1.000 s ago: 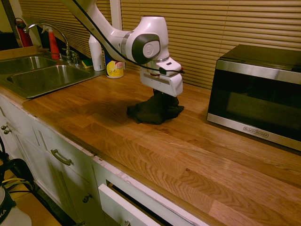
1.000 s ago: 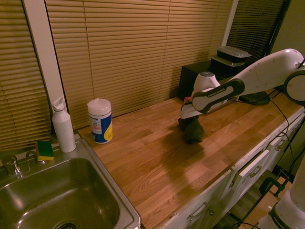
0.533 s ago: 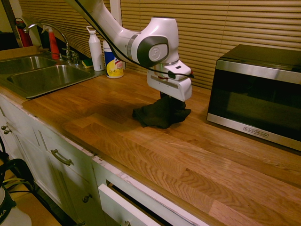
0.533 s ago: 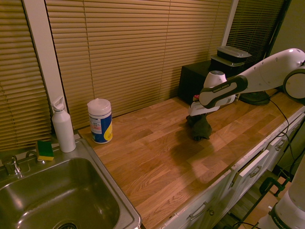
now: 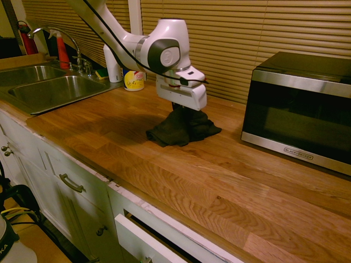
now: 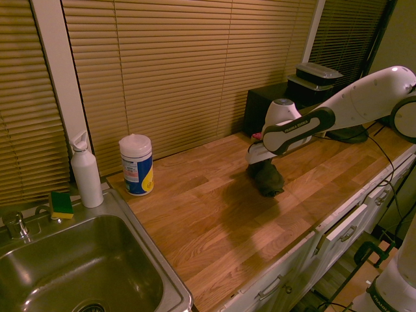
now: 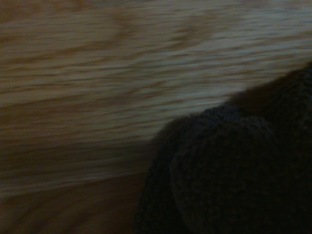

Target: Clear the spill

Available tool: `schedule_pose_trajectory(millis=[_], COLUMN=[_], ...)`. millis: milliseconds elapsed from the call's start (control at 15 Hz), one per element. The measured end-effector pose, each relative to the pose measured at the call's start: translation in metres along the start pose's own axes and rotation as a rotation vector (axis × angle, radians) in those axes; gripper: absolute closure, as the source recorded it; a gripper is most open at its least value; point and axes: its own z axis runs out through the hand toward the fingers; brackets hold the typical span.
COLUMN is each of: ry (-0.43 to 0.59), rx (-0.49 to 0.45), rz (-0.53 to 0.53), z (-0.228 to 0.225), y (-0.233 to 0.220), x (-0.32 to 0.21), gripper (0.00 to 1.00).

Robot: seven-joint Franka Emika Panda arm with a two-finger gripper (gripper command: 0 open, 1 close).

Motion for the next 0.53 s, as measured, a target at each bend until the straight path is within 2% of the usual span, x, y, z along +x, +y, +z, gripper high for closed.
schedule_pose_trajectory(millis=[533], ry=[-0.022], rx=[0.012], rz=[-0.09], z=[-0.012], y=[-0.075], x=[-0.128], gripper=[1.0])
